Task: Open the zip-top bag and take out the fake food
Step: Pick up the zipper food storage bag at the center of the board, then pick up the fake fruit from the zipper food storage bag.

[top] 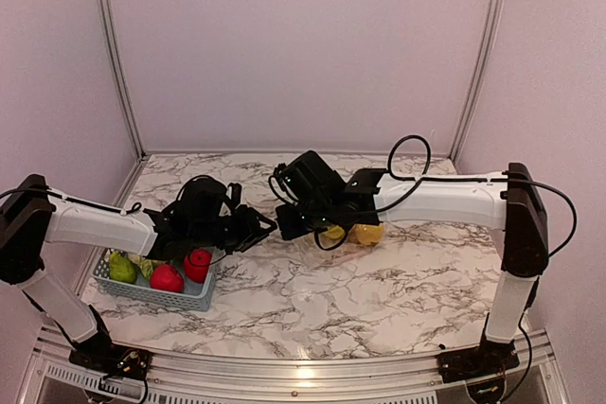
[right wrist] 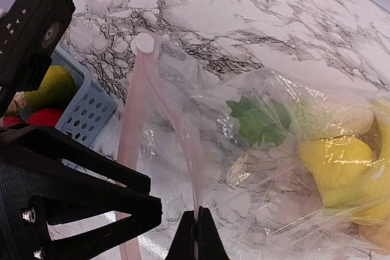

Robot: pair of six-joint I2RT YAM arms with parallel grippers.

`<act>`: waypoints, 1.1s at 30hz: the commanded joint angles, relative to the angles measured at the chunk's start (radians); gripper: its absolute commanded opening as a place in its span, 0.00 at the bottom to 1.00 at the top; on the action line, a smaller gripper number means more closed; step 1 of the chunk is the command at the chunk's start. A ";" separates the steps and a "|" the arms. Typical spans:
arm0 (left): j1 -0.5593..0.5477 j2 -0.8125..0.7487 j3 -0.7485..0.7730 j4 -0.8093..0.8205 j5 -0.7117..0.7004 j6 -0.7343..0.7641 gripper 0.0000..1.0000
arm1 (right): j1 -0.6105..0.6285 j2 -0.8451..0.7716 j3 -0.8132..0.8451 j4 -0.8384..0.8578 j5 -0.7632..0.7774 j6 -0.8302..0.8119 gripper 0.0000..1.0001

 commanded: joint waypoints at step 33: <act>-0.102 0.298 0.194 -0.073 -0.065 -0.040 0.30 | 0.030 -0.244 -0.151 0.033 -0.051 0.026 0.56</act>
